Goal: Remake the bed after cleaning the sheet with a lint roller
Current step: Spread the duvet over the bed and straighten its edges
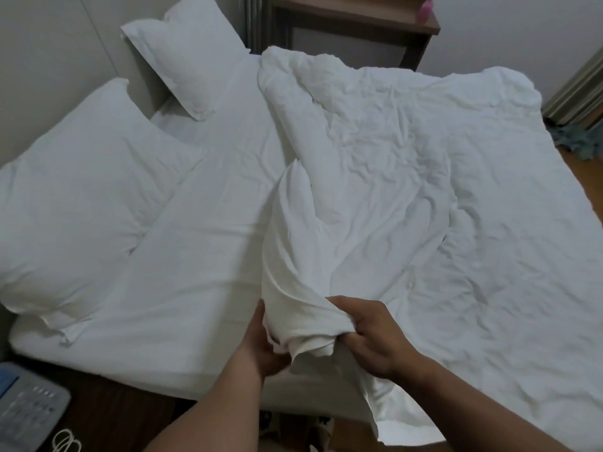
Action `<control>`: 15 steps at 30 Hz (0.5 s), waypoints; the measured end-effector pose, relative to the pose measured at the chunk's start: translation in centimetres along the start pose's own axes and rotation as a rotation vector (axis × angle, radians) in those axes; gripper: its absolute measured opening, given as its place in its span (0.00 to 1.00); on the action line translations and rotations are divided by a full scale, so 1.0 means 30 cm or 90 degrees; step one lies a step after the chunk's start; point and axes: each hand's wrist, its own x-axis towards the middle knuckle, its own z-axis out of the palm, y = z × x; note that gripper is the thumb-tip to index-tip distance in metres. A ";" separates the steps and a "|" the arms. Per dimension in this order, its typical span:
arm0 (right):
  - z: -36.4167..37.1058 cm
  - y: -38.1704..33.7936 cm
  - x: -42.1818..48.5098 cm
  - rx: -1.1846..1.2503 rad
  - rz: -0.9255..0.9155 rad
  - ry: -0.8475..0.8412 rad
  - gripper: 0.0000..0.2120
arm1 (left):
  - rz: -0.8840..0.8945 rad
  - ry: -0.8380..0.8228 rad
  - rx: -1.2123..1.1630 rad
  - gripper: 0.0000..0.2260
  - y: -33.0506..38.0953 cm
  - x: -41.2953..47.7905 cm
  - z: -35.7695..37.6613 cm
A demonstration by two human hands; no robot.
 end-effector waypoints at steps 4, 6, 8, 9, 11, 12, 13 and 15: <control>-0.011 0.011 0.011 0.041 -0.030 -0.043 0.30 | 0.109 0.022 0.006 0.16 0.154 -0.096 0.076; 0.003 0.026 0.027 0.045 -0.047 -0.080 0.27 | 0.218 0.025 0.002 0.13 0.258 -0.145 0.066; 0.055 0.035 0.056 0.018 -0.079 -0.128 0.24 | 0.375 0.109 0.029 0.11 0.361 -0.181 -0.006; 0.098 0.040 0.077 -0.003 -0.090 -0.150 0.22 | 0.473 0.186 0.053 0.14 0.414 -0.208 -0.055; 0.217 0.048 0.137 -0.069 -0.088 -0.163 0.21 | 0.652 0.336 0.181 0.15 0.487 -0.282 -0.162; 0.284 0.054 0.171 -0.107 -0.071 -0.165 0.23 | 0.705 0.420 0.258 0.15 0.506 -0.311 -0.220; 0.349 0.059 0.207 -0.137 -0.046 -0.177 0.24 | 0.726 0.503 0.328 0.16 0.519 -0.313 -0.298; 0.464 0.089 0.284 -0.191 0.017 -0.248 0.25 | 0.647 0.639 0.463 0.20 0.529 -0.249 -0.457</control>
